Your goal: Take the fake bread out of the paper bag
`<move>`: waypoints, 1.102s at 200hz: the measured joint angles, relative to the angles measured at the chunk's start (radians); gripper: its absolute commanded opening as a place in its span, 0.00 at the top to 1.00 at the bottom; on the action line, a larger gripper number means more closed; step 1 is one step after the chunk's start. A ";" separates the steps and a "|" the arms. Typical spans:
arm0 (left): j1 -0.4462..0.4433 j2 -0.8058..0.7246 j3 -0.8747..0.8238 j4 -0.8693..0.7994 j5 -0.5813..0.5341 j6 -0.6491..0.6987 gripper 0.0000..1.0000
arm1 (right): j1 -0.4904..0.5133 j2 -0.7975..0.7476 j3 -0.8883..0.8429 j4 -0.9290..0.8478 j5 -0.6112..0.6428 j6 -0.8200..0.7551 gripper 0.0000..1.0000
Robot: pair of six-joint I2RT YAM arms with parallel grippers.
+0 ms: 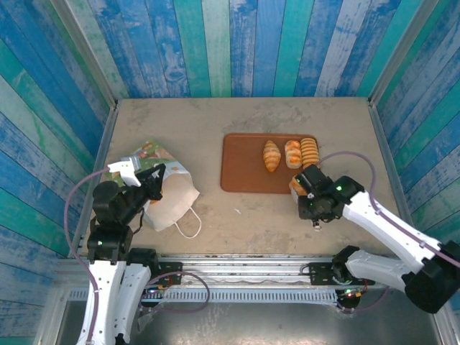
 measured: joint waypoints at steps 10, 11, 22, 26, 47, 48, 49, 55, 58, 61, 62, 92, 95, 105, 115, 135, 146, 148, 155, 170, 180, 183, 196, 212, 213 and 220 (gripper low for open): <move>0.000 -0.002 -0.002 0.001 0.001 0.006 1.00 | -0.001 0.039 0.015 0.006 -0.004 -0.006 0.57; 0.000 -0.003 -0.002 0.001 0.001 0.006 1.00 | -0.001 0.045 0.017 0.008 -0.005 -0.006 0.58; 0.000 -0.008 -0.007 0.002 0.001 0.011 1.00 | -0.002 0.084 0.032 0.017 -0.004 -0.012 0.57; 0.000 -0.011 -0.010 0.003 0.001 0.013 1.00 | -0.003 0.096 0.037 0.020 -0.003 -0.013 0.57; 0.000 -0.019 -0.026 0.005 0.001 0.019 1.00 | -0.003 0.138 0.046 0.034 0.019 -0.013 0.53; 0.000 -0.019 -0.027 0.005 0.001 0.019 1.00 | -0.003 0.139 0.046 0.034 0.019 -0.014 0.52; 0.000 -0.019 -0.027 0.005 0.001 0.019 1.00 | -0.003 0.140 0.046 0.034 0.021 -0.014 0.52; 0.000 -0.021 -0.032 0.005 0.000 0.020 1.00 | -0.003 0.141 0.046 0.033 0.026 -0.013 0.51; 0.000 -0.021 -0.034 0.005 0.001 0.021 1.00 | -0.003 0.141 0.046 0.033 0.027 -0.015 0.50; 0.000 -0.022 -0.035 0.005 0.000 0.021 1.00 | -0.003 0.141 0.046 0.033 0.030 -0.012 0.48; 0.000 -0.022 -0.035 0.005 0.000 0.021 1.00 | -0.003 0.141 0.046 0.033 0.031 -0.013 0.48; 0.000 -0.022 -0.052 0.020 0.000 0.021 1.00 | -0.007 0.138 0.051 0.028 0.063 -0.011 0.44; 0.000 -0.022 -0.054 0.023 0.000 0.021 1.00 | -0.008 0.137 0.051 0.027 0.068 -0.010 0.43; 0.000 -0.022 -0.058 0.029 0.000 0.021 1.00 | -0.012 0.134 0.051 0.023 0.080 -0.007 0.43; 0.000 -0.021 -0.059 0.031 0.001 0.021 1.00 | -0.016 0.129 0.051 0.019 0.088 -0.005 0.42; 0.000 -0.021 -0.059 0.032 0.000 0.021 1.00 | -0.019 0.117 0.051 0.007 0.094 -0.005 0.43; 0.000 -0.021 -0.059 0.032 0.000 0.021 1.00 | -0.019 0.112 0.051 0.003 0.093 -0.006 0.48; 0.000 -0.021 -0.059 0.032 0.000 0.021 1.00 | -0.019 0.111 0.051 0.002 0.093 -0.006 0.49; 0.000 -0.021 -0.059 0.032 0.000 0.021 1.00 | -0.019 0.105 0.051 0.000 0.094 -0.008 0.51; 0.000 -0.021 -0.059 0.032 0.000 0.021 1.00 | -0.021 0.093 0.051 0.000 0.094 -0.010 0.53; 0.000 -0.021 -0.059 0.032 0.000 0.019 1.00 | -0.021 0.089 0.051 0.002 0.095 -0.016 0.54; 0.000 -0.021 -0.059 0.032 0.000 0.019 1.00 | -0.021 0.088 0.051 0.002 0.094 -0.017 0.54; 0.000 -0.021 -0.060 0.035 0.000 0.018 1.00 | -0.021 0.090 0.051 0.011 0.093 -0.030 0.54; 0.000 -0.021 -0.061 0.037 0.000 0.018 1.00 | -0.021 0.098 0.051 0.032 0.090 -0.052 0.54; 0.000 -0.021 -0.061 0.037 0.000 0.018 1.00 | -0.021 0.099 0.051 0.033 0.090 -0.053 0.54; 0.000 -0.021 -0.062 0.038 -0.001 0.018 1.00 | -0.021 0.107 0.051 0.043 0.087 -0.061 0.52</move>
